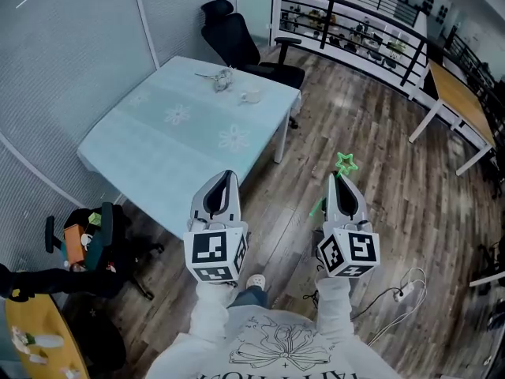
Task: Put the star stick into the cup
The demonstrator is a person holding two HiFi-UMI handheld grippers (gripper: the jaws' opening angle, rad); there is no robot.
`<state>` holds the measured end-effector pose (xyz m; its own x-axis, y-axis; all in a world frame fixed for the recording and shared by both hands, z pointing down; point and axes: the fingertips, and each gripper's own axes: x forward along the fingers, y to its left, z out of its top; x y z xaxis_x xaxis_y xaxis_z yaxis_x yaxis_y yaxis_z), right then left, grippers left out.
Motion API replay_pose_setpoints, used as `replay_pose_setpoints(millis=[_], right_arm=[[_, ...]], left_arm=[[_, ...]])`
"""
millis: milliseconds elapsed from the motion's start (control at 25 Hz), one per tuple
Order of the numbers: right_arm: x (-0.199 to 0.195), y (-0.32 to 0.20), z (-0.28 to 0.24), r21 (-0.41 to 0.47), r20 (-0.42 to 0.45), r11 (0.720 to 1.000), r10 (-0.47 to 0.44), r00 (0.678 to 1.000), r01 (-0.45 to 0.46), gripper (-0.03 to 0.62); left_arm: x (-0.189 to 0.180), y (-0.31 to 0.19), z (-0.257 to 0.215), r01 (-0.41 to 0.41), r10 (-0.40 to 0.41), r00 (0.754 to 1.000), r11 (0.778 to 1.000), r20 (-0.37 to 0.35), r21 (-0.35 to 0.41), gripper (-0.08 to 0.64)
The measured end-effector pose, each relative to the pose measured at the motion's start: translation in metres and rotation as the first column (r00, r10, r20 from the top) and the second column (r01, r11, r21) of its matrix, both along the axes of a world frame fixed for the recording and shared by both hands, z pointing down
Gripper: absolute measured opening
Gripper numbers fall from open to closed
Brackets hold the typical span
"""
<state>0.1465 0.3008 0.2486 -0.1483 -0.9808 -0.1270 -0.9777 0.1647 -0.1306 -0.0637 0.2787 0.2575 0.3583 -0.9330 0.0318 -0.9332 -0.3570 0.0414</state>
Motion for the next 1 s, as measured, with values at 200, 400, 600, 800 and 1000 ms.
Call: replay_pose_setpoints(millis=[200, 400, 600, 800, 1000], right_arm=[[-0.011, -0.046, 0.003, 0.0, 0.001, 1.0, 0.01, 1.0, -0.01, 0.023], [-0.018, -0.082, 0.015, -0.024, -0.001, 1.0, 0.005, 1.0, -0.005, 0.023], [-0.019, -0.119, 0.027, -0.049, 0.0, 0.999, -0.001, 1.0, 0.001, 0.023], [-0.009, -0.166, 0.035, -0.058, 0.006, 0.998, -0.013, 1.0, 0.013, 0.023], [0.003, -0.229, 0.04, -0.057, 0.016, 0.997, -0.048, 0.999, 0.049, 0.023]], left_arm=[[-0.01, -0.05, 0.006, -0.016, 0.016, 1.0, 1.0, 0.0, -0.009, 0.006], [-0.016, -0.087, 0.02, -0.017, 0.016, 1.0, 0.999, -0.005, -0.035, 0.006], [-0.017, -0.122, 0.034, -0.013, 0.013, 1.0, 0.998, -0.007, -0.064, 0.006], [-0.01, -0.163, 0.043, 0.004, -0.004, 1.0, 0.997, -0.002, -0.078, 0.006], [0.001, -0.218, 0.051, 0.038, -0.038, 0.999, 0.995, 0.004, -0.089, 0.006]])
